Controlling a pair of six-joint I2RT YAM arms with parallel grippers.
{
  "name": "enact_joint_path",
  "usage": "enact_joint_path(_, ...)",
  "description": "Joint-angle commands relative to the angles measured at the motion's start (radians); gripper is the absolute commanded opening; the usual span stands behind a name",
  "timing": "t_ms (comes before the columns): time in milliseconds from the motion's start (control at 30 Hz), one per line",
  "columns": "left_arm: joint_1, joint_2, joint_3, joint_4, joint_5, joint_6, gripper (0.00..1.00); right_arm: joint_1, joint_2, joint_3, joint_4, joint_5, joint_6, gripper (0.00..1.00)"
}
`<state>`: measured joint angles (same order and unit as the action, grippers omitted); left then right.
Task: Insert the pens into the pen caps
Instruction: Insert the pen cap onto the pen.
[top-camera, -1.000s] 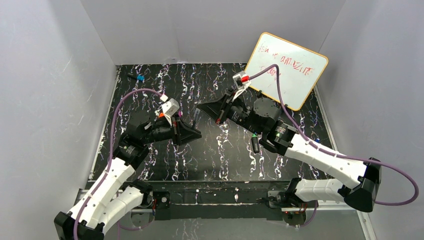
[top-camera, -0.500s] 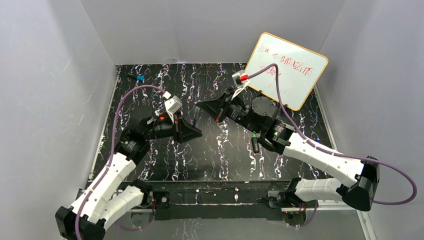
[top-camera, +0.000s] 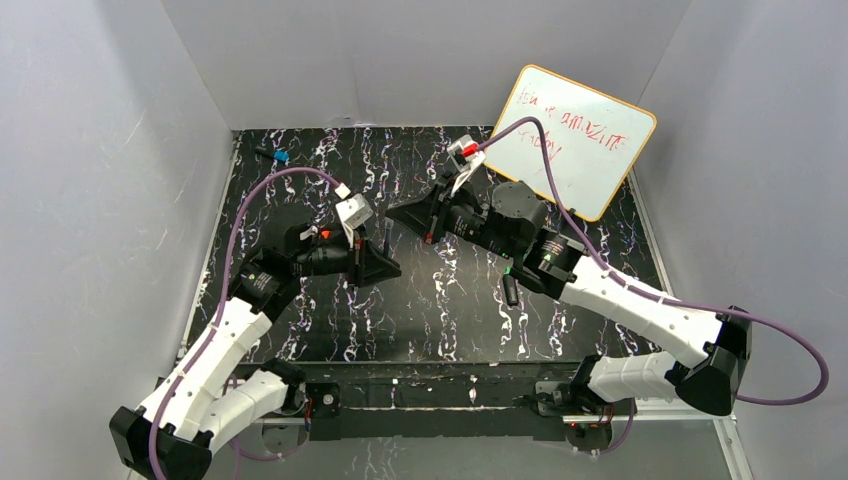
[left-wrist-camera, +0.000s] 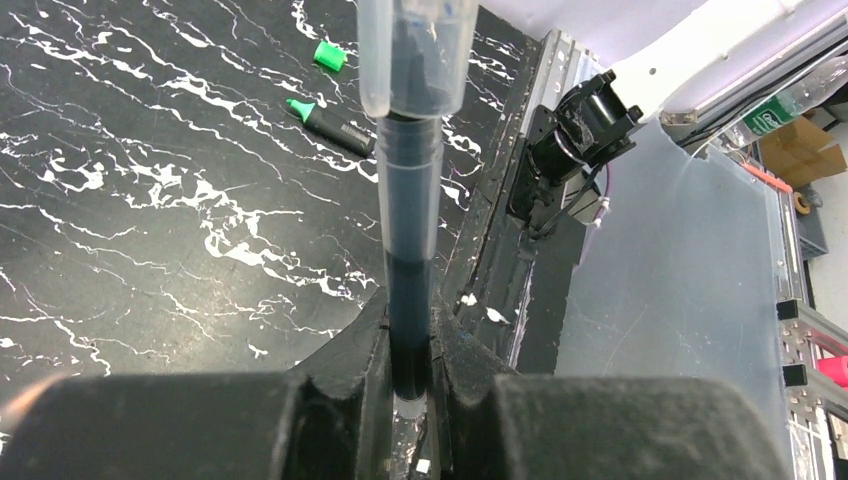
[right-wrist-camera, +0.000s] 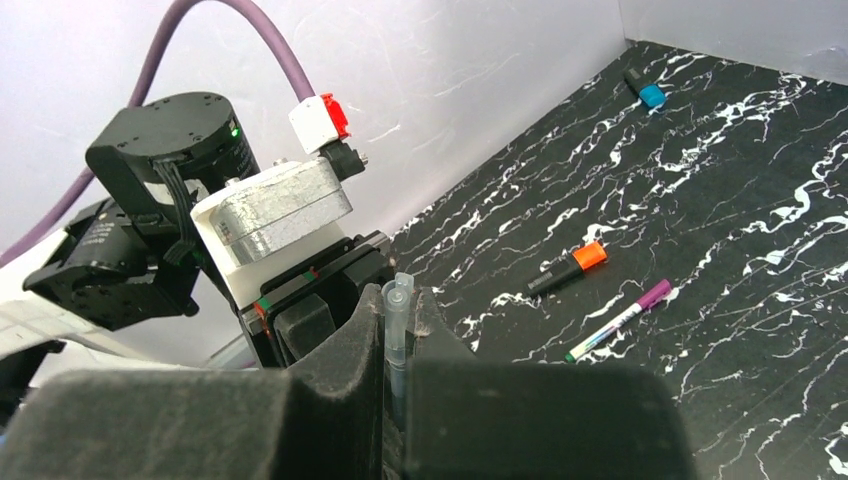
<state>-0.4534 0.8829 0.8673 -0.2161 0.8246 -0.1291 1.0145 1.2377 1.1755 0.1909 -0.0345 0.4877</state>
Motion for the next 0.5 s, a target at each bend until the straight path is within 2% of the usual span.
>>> enact_joint_path(0,0.004,-0.009,0.061,0.025,-0.048,0.050,0.00,0.030,0.002,0.031,-0.161,-0.138,-0.019,0.01)
enact_joint_path(467,0.004,-0.022,0.040,0.019,-0.115,0.099,0.00,0.028,0.008,0.090,-0.254,-0.127,-0.069,0.01)
